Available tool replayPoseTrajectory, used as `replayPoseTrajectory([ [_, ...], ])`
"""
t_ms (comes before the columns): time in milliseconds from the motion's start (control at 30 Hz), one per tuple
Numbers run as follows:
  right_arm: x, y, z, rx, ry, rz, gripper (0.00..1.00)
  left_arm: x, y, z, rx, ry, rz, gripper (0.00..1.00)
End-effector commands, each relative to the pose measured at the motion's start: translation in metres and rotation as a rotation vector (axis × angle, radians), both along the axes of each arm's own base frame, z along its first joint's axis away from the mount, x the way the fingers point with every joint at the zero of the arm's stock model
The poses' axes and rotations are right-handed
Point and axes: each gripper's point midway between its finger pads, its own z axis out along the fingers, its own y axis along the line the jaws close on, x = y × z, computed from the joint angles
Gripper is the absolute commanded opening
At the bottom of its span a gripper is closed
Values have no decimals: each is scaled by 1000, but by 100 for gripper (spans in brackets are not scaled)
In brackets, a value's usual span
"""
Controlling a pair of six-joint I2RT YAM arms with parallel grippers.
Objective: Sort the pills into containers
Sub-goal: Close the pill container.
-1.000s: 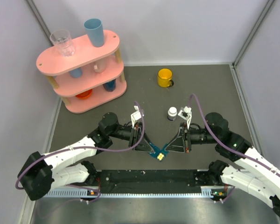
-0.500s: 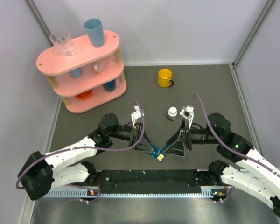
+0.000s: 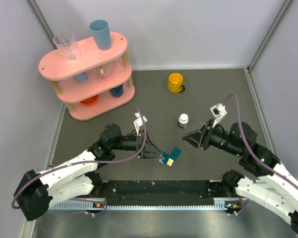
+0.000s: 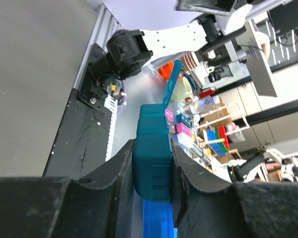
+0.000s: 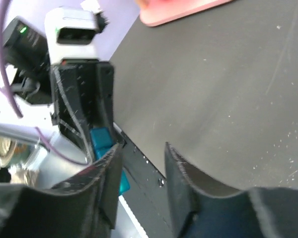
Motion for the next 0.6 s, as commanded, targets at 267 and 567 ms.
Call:
replayPoseTrajectory([
  [267, 26, 14, -7, -62, 48, -46, 0, 12, 5, 10, 2, -47, 118, 0],
  [567, 1, 21, -3, -29, 42, 93, 0, 15, 4, 9, -1, -45, 126, 0],
])
